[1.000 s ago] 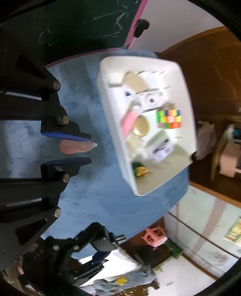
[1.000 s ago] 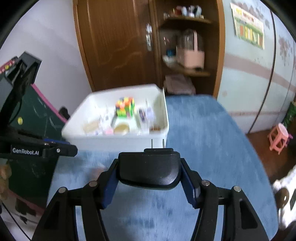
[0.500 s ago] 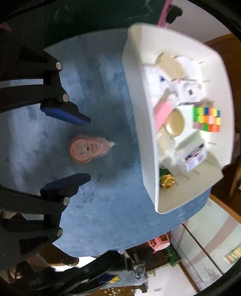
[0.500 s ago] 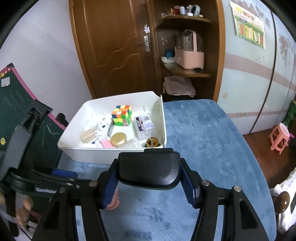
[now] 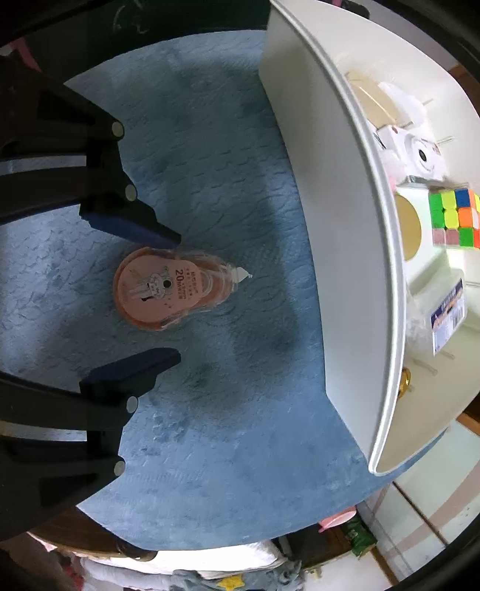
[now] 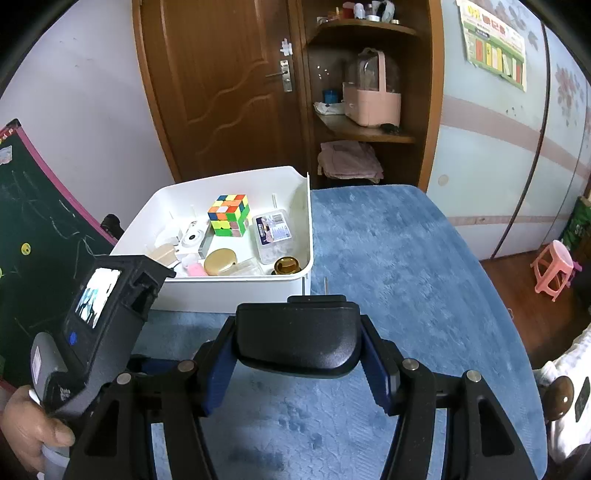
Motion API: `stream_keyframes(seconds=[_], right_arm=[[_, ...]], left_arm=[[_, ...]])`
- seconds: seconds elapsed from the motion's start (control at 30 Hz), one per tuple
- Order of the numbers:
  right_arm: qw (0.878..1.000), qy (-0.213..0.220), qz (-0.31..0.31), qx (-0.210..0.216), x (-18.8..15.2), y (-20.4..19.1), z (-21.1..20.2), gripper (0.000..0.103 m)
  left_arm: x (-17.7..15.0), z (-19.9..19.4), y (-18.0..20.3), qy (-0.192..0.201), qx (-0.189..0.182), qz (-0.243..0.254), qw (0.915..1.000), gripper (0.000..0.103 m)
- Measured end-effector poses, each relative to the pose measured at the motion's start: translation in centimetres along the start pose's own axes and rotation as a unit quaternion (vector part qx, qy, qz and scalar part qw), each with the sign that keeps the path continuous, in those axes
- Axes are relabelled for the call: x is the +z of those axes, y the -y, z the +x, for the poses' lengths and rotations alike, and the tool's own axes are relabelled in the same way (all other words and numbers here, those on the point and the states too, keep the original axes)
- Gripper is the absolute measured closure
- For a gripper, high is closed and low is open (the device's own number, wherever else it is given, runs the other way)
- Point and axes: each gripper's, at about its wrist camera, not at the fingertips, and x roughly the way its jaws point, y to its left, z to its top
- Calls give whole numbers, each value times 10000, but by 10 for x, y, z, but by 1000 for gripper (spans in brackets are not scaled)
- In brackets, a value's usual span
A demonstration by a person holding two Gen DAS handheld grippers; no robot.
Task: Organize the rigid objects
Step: 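Lift the pink dispenser and black plug and carry them toward the tray, then lower the pink dispenser and black plug into the tray and release both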
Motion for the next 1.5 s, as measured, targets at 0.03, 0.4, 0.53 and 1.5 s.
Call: stream_keyframes(seconds=[0.03, 0.4, 0.53, 1.5], right_arm=[[10000, -11, 1, -2, 0, 0, 1, 41], [10000, -33, -45, 46, -2, -2, 2, 41], [9999, -60, -53, 68, -3, -5, 2, 41], [9968, 599, -172, 509, 124, -29, -12, 41]], left_arm=[[0, 0, -1, -1, 5, -12, 10000, 43], [-17, 12, -23, -32, -150, -437, 9989, 44], [-19, 10, -29, 61, -207, -499, 9985, 49], [63, -215, -62, 2453, -119, -978, 9644, 49]])
